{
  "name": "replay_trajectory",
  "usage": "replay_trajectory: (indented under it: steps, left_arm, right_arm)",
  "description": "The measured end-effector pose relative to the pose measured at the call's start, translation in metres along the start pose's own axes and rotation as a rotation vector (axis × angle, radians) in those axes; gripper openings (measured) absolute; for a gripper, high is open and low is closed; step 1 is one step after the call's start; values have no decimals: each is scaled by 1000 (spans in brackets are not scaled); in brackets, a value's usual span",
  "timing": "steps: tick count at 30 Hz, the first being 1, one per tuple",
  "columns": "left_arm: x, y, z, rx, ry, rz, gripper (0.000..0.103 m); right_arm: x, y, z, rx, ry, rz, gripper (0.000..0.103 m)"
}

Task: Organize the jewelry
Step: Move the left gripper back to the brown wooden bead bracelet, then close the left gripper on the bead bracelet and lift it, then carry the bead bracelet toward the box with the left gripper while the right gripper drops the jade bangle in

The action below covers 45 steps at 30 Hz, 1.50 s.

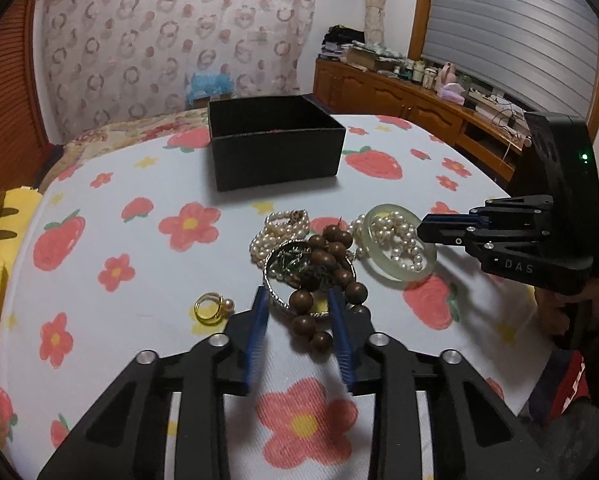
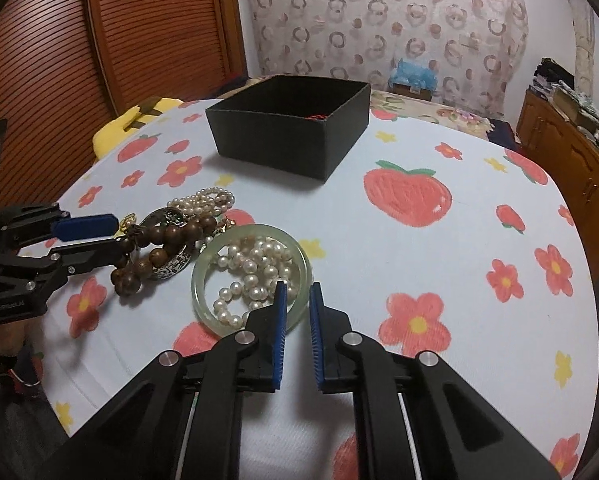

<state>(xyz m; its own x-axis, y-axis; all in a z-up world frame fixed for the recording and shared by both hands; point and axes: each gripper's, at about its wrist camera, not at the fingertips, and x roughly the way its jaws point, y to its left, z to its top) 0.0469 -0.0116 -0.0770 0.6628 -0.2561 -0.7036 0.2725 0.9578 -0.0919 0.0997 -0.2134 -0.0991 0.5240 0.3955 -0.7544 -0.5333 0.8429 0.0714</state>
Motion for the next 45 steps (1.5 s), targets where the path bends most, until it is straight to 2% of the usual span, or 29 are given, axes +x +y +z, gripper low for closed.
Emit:
replay_trajectory:
  steps: [6, 14, 15, 16, 17, 20, 25, 31, 44, 45]
  left_arm:
    - [8, -2, -5, -2, 37, 15, 25]
    - [10, 2, -3, -32, 27, 11, 25]
    - [10, 2, -3, -35, 26, 6, 24]
    - [10, 2, -3, -38, 24, -7, 16]
    - [9, 1, -3, -39, 16, -1, 12]
    - [-5, -1, -1, -34, -62, 24, 12]
    - [-27, -6, 9, -24, -127, 29, 12]
    - [-49, -7, 20, -16, -180, 26, 12]
    - [-71, -8, 41, 5, -261, 10, 12]
    - [-71, -8, 43, 6, -264, 9, 12]
  right_arm:
    - [2, 2, 1, -7, 9, -26, 13]
    - [5, 4, 1, -16, 14, -37, 16]
    - [6, 3, 0, -14, 15, -36, 16]
    - [6, 3, 0, -13, 15, -35, 16]
    - [6, 3, 0, -13, 16, -37, 16]
    - [7, 3, 0, -16, 17, -41, 16]
    - [8, 3, -1, -14, 19, -43, 16]
    - [9, 4, 0, -18, 27, -52, 16]
    - [14, -4, 10, 11, 69, -9, 16]
    - [13, -4, 10, 6, 72, -8, 14]
